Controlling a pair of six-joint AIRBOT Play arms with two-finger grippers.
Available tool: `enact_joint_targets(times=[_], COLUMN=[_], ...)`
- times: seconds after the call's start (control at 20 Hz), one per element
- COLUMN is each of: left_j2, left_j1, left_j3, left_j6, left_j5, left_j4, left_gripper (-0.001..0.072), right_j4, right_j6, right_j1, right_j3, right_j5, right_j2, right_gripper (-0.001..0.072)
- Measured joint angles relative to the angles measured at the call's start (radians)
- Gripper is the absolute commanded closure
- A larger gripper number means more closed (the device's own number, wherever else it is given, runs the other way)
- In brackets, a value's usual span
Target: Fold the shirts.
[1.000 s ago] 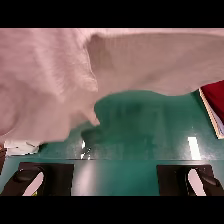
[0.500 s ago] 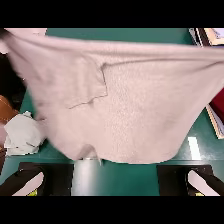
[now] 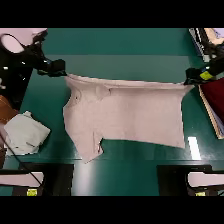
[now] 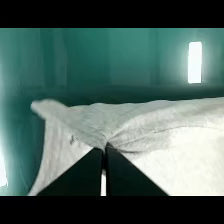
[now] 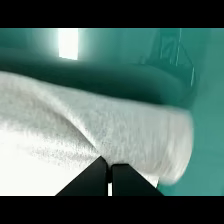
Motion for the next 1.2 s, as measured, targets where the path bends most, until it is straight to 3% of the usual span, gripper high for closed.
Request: enact_joint_targets(times=[0.3,0.65,0.85,1.15,1.2], left_j2=[-0.09,-0.103,-0.104,-0.104,-0.104], left_j1=[0.0,0.001,0.001,0.001,0.001], left_j3=[0.028,0.002,-0.087,-0.146,-0.15], left_j6=[0.029,0.102,0.111,0.114,0.115], left_j5=[0.209,-0.001,-0.043,-0.049,-0.049], left_j4=[-0.006,0.005,0.008,0.004,0.003], left_gripper=[0.0685,0.0686,0.0685,0.0683,0.0552], right_j4=[-0.005,-0.017,-0.018,-0.014,-0.013], right_j6=[0.0,0.002,0.021,0.034,0.034], right_j1=[-0.001,0.001,0.002,0.003,0.003], right_j3=[0.198,0.253,0.223,-0.122,-0.18], right_j5=[-0.08,0.042,0.097,-0.055,-0.085], right_j2=[-0.181,-0.219,-0.209,-0.047,-0.023], right_gripper=[0.0703,0.0703,0.0703,0.0701,0.0697])
